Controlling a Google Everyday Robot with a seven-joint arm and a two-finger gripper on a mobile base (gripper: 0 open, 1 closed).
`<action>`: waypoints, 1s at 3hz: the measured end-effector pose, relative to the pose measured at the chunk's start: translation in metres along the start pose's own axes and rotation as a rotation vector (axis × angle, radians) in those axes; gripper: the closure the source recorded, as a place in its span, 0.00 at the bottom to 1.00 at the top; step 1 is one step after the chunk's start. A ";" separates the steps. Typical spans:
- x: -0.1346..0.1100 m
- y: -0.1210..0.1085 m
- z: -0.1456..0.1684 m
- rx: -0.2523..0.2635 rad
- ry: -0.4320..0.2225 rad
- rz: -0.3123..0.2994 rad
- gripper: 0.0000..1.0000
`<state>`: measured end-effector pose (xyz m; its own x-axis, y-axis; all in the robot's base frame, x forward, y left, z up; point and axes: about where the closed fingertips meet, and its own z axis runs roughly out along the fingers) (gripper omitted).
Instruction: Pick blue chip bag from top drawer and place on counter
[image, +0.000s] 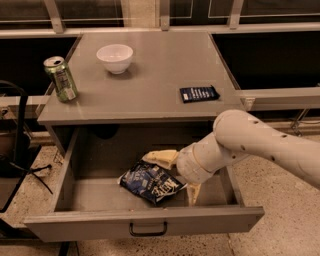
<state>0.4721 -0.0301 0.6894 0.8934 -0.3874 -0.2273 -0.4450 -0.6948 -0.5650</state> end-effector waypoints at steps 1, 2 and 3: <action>0.005 0.001 0.014 0.005 -0.015 0.002 0.00; 0.010 -0.002 0.025 0.024 -0.020 -0.003 0.00; 0.015 -0.002 0.035 0.038 -0.024 0.013 0.00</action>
Offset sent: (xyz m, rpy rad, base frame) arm 0.0200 0.0179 -0.0299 0.0543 -0.0104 0.0050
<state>0.4883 -0.0129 0.6598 0.8891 -0.3811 -0.2533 -0.4541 -0.6665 -0.5912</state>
